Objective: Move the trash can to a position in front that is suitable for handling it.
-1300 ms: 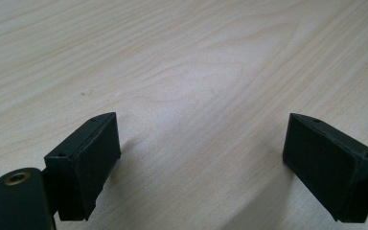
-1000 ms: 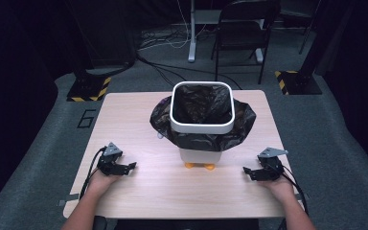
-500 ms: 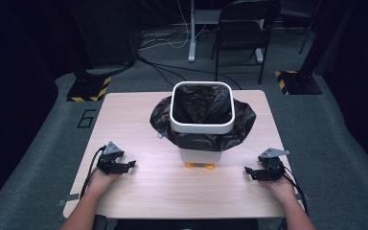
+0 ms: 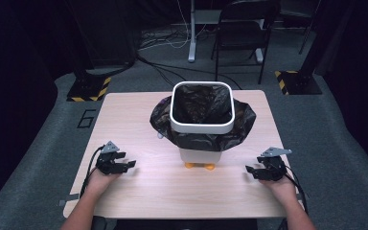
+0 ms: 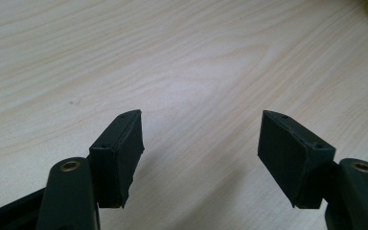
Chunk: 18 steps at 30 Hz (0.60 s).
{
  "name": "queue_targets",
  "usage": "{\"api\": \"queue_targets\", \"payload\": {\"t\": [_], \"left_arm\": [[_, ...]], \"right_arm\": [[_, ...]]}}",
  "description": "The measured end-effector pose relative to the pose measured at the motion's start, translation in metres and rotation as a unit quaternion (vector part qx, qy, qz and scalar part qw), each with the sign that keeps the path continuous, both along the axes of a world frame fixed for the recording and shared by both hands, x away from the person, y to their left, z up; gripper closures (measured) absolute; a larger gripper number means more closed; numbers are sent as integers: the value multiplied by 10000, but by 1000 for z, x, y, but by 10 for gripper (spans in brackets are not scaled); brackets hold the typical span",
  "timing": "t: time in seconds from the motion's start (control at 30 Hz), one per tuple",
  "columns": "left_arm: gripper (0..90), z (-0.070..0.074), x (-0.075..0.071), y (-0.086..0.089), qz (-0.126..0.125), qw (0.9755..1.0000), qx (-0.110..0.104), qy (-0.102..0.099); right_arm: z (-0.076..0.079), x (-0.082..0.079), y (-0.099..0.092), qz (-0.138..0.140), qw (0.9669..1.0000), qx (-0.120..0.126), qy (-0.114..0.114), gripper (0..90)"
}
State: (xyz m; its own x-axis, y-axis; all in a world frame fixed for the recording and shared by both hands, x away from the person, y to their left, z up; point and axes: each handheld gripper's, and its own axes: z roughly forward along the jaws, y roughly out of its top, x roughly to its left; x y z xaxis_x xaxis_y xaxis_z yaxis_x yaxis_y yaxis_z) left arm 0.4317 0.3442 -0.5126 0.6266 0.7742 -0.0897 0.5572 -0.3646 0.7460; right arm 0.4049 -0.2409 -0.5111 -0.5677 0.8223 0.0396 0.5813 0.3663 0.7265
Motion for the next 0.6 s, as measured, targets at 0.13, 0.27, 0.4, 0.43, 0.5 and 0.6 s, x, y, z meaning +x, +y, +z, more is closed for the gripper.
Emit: {"api": "queue_targets", "payload": {"t": [0.13, 0.27, 0.4, 0.43, 0.5, 0.6], "left_arm": [[327, 2, -2, -2, -94, 9999, 42, 30], [336, 4, -4, -4, -134, 9999, 86, 56], [348, 7, -6, -6, -161, 9998, 103, 76], [348, 10, -7, -8, -165, 9998, 106, 41], [349, 12, -8, -9, -177, 9998, 82, 37], [339, 17, -9, -11, -258, 9997, 40, -21]], "right_arm": [[5, -3, -2, -80, 9998, 90, -149, 321], [11, -7, -5, -145, 9991, 317, -259, 322], [15, -10, -5, -141, 9987, 379, -308, 320], [18, -11, -3, -107, 9986, 381, -341, 319], [21, -13, 0, -71, 9987, 344, -360, 325], [22, -14, 1, -3, 9987, 359, -357, 345]]}}
